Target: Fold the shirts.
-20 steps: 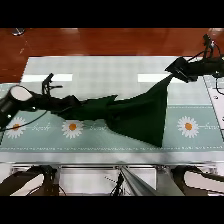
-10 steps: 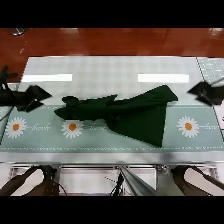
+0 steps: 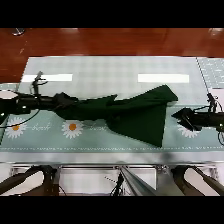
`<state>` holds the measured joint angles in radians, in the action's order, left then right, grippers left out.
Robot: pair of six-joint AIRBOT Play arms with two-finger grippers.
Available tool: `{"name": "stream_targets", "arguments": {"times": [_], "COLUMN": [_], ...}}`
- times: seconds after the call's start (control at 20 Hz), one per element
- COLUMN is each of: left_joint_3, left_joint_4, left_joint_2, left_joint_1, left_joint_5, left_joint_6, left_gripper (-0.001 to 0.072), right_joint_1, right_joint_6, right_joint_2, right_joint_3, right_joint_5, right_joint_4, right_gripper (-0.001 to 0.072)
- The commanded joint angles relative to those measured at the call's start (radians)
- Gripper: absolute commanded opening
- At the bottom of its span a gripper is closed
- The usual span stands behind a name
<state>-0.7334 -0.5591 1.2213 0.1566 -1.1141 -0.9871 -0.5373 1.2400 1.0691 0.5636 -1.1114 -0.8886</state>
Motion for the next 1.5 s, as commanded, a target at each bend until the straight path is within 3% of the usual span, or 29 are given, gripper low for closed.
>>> {"name": "stream_targets", "arguments": {"times": [0.0, 0.05, 0.1, 0.2, 0.45, 0.65, 0.95, 1.0, 1.1, 1.15, 1.3, 1.45], "left_joint_3": [-0.021, -0.031, -0.038, -0.057, -0.101, -0.105, -0.105, -0.105, -0.106, -0.106, -0.178, -0.435], "left_joint_4": [0.028, 0.027, 0.027, 0.027, 0.028, 0.029, 0.029, 0.034, 0.103, 0.155, 0.272, 0.391], "left_joint_2": [0.093, 0.108, 0.112, 0.111, 0.11, 0.11, 0.11, 0.109, 0.109, 0.108, 0.069, -0.025], "left_joint_1": [-0.066, -0.063, -0.057, -0.045, -0.043, -0.043, -0.045, -0.045, -0.045, -0.045, -0.039, -0.008], "left_joint_5": [-0.076, -0.106, -0.125, -0.141, -0.155, -0.159, -0.16, -0.154, -0.147, -0.148, -0.151, -0.121], "left_joint_6": [0.063, 0.074, 0.087, 0.085, 0.074, 0.073, 0.043, 0.032, 0.032, 0.032, 0.031, 0.0], "left_gripper": [0.0526, 0.0143, 0.0036, 0.0036, 0.0036, 0.0037, 0.0037, 0.0037, 0.0037, 0.0037, 0.0036, 0.0036], "right_joint_1": [-0.001, -0.001, -0.001, -0.001, 0.008, 0.155, 0.381, 0.414, 0.467, 0.492, 0.514, 0.473], "right_joint_6": [-0.011, -0.011, -0.006, 0.048, 0.066, 0.06, 0.06, 0.06, 0.035, 0.014, 0.011, 0.09], "right_joint_2": [-0.004, -0.004, -0.004, -0.004, 0.034, 0.103, 0.125, 0.127, 0.155, 0.179, 0.202, 0.168], "right_joint_3": [-0.022, -0.022, -0.022, -0.024, -0.053, -0.053, -0.024, 0.0, 0.069, 0.111, 0.309, 0.726], "right_joint_5": [-0.011, -0.016, -0.027, -0.04, -0.049, -0.068, 0.107, 0.136, 0.142, 0.125, 0.006, -0.088], "right_joint_4": [-0.003, -0.022, -0.049, -0.092, -0.049, -0.055, 0.137, 0.144, 0.147, 0.148, 0.145, 0.045], "right_gripper": [0.0621, 0.0621, 0.0621, 0.0621, 0.0621, 0.0621, 0.061, 0.054, 0.0068, 0.0032, 0.0031, 0.0031]}}
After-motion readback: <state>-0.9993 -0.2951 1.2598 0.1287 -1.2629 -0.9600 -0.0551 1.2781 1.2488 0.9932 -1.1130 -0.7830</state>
